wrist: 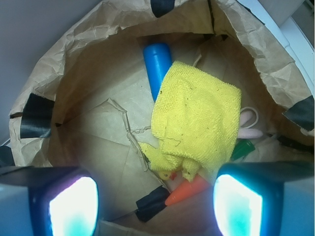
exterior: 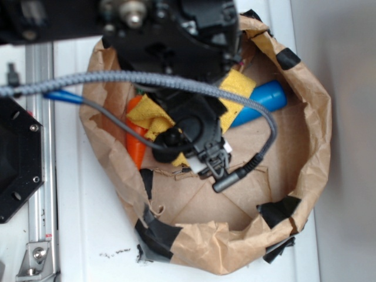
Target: Grab the yellow cloth.
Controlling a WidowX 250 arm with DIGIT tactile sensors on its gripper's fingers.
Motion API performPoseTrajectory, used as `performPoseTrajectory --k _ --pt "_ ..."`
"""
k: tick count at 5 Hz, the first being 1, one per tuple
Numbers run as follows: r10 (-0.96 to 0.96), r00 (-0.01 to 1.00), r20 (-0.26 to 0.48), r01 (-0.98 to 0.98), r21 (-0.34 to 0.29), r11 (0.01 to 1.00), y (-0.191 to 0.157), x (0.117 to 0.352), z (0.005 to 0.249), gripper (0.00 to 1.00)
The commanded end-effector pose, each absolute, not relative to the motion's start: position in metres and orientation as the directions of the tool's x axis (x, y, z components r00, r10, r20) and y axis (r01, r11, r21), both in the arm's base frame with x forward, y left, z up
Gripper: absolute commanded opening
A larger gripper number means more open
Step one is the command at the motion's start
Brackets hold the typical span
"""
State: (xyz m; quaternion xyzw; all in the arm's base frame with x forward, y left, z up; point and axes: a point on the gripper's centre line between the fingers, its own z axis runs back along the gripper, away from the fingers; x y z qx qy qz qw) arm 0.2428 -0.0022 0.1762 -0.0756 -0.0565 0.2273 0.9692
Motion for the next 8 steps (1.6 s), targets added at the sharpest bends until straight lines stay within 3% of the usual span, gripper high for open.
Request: performPoseTrajectory --k 1,2,3,4,5,7,8 --pt "0.449 0.89 0.075 -0.432 -0.172 0.885 -0.002 0.243 0.176 1.0" --pt "0.43 0.899 0.082 -0.417 -0.138 0.899 0.015 0.262 0.126 1.0" --pt "0.365 0.923 0.122 -0.366 -0.014 0.93 0.024 0.281 0.078 1.0" --pt "0.246 0.967 0.065 -0.25 0.06 0.966 0.023 0.281 0.028 1.0" --pt "0.167 0.986 0.006 -0.167 0.018 0.986 0.016 0.265 0.02 0.0" --pt "0.177 0.981 0.074 -0.172 -0.07 0.983 0.022 0.266 0.063 0.0" --pt "0.187 0.958 0.217 -0.164 -0.122 0.979 0.026 0.27 0.114 0.0"
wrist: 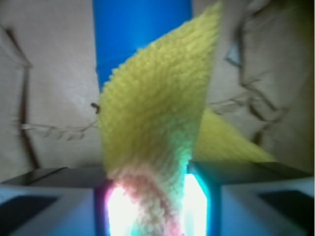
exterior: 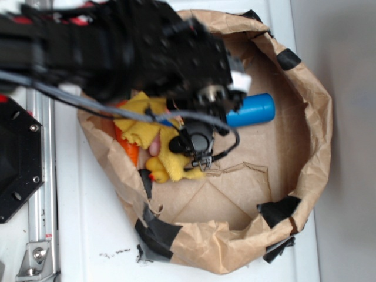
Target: Grab the yellow cloth.
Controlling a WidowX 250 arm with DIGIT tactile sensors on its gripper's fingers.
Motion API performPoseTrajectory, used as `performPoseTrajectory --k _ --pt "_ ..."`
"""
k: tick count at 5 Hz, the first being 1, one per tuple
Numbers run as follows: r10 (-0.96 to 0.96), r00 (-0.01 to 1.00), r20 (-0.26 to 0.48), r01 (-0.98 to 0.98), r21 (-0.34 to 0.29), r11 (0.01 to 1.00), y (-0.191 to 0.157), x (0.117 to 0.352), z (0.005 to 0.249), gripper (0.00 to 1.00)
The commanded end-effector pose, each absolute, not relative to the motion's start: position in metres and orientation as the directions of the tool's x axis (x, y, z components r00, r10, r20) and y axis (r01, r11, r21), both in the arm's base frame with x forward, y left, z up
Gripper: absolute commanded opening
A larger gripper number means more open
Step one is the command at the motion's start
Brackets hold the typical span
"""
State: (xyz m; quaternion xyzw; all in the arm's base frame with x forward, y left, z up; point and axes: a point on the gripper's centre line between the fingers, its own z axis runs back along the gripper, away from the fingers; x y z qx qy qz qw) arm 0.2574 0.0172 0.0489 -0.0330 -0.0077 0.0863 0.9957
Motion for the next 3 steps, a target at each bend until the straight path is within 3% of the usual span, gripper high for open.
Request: performPoseTrajectory --k 1,2,3 --pt "0.184 0.933 0.31 -0.153 -0.122 0.981 0.017 0.278 0.162 0.0" --pt "0.135 0.927 0.35 -0.113 -0.083 0.99 -0.005 0.283 0.18 0.0" --pt "0.14 0.941 0.307 -0.138 -0.029 0.99 -0.013 0.286 0.168 0.0"
